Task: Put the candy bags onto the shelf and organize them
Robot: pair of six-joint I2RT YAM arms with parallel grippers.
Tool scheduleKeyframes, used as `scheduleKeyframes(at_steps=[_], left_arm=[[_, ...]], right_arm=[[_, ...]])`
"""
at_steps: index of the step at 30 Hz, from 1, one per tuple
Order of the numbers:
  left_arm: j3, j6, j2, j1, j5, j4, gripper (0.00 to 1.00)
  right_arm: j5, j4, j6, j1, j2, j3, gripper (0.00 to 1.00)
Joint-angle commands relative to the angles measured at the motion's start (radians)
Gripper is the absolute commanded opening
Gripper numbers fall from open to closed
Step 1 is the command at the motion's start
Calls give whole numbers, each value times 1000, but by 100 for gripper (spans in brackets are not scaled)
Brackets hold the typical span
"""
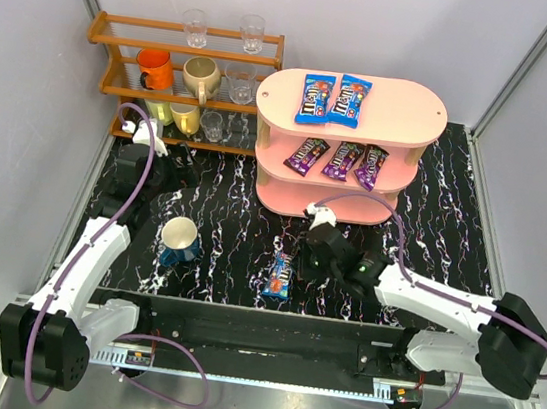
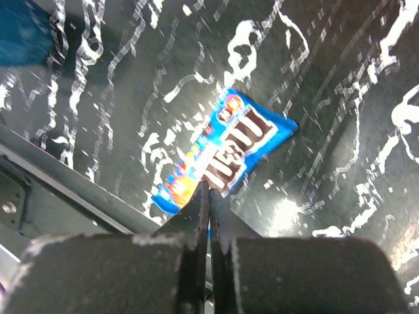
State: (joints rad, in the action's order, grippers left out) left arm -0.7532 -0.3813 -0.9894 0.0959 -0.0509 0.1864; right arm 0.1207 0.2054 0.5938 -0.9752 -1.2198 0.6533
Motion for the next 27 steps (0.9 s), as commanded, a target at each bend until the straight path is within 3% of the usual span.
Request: scheduleKeyframes(at_steps=[1,14,27], left_arm=[[-37,10,17,-5,2,-41,99],[-37,9,12,-5,-4,-39,99],[-37,7,6,-5,-9,-42,99]], right_arm=[[77,40,-28,-37,-64,130,0],[-26,-38,41,-163,-371,252,0],[-9,-26,67,-172,-429,233,0]])
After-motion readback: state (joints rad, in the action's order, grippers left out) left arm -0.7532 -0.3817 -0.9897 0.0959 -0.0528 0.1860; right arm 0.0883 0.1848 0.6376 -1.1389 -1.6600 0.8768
